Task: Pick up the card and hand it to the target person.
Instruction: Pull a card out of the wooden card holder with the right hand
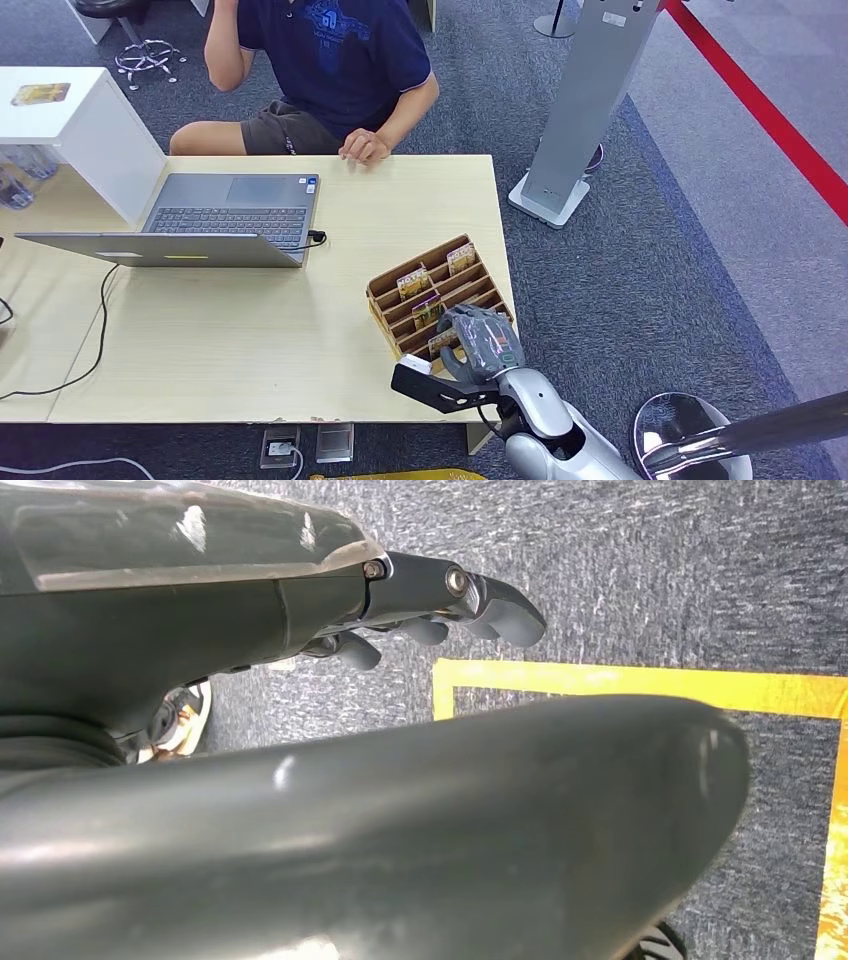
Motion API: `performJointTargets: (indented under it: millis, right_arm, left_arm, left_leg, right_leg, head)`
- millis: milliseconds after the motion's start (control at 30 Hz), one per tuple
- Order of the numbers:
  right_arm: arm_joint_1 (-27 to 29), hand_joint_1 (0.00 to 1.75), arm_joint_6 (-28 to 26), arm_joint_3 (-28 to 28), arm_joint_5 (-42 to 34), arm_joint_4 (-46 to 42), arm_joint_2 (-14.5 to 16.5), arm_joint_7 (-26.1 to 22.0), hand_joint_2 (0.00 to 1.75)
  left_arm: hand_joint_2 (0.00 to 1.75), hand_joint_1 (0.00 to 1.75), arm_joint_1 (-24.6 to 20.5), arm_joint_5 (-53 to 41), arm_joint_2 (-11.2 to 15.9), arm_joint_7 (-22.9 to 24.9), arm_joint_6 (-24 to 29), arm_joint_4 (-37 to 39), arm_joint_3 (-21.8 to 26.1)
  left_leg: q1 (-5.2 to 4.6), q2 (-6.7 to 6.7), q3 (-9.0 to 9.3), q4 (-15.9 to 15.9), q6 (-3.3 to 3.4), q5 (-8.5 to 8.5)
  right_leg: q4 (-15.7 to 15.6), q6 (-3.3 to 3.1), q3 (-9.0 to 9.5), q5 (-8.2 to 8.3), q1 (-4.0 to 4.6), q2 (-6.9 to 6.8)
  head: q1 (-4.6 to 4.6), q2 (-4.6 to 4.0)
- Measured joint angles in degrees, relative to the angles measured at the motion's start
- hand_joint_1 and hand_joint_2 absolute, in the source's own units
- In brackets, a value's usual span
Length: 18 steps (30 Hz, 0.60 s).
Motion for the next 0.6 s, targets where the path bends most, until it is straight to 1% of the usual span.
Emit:
performJointTargets:
  millis: [300,367,467,600]
  right_arm:
    - [0.06,0.99,0.32,0.0,0.01,0.0,-0.33,0.13,1.75]
    - [0.13,1.11,0.38,-0.01,0.03,-0.02,-0.37,0.4,1.75]
    - [0.26,1.34,0.4,-0.04,0.09,-0.19,-0.43,0.79,1.75]
    - [0.42,1.54,0.41,-0.07,0.11,-0.45,-0.64,1.01,1.75]
  left_arm:
    - [0.0,0.0,0.0,-0.06,0.0,-0.01,-0.04,0.0,-0.01]
    - [0.0,0.0,0.0,-0.2,0.0,-0.02,-0.06,0.0,-0.01]
    - [0.0,0.0,0.0,-0.44,0.0,-0.02,-0.09,0.0,0.0]
    - [0.0,0.0,0.01,-0.51,0.0,-0.02,-0.13,0.0,-0.02]
  left_leg:
    - [0.0,0.0,0.0,0.0,0.0,0.0]
    - [0.0,0.0,0.0,0.0,0.0,0.0]
    - [0.0,0.0,0.01,0.0,0.0,0.0]
    - [0.0,0.0,0.01,0.0,0.0,0.0]
  right_leg:
    - [0.0,0.0,0.0,0.0,0.0,0.0]
    - [0.0,0.0,0.0,0.0,0.0,0.0]
    - [0.0,0.0,0.0,0.0,0.0,0.0]
    - [0.0,0.0,0.0,0.0,0.0,0.0]
  head:
    - [0.0,-0.01]
    - [0.0,-0.01]
    - [0.01,-0.01]
    - [0.01,0.0]
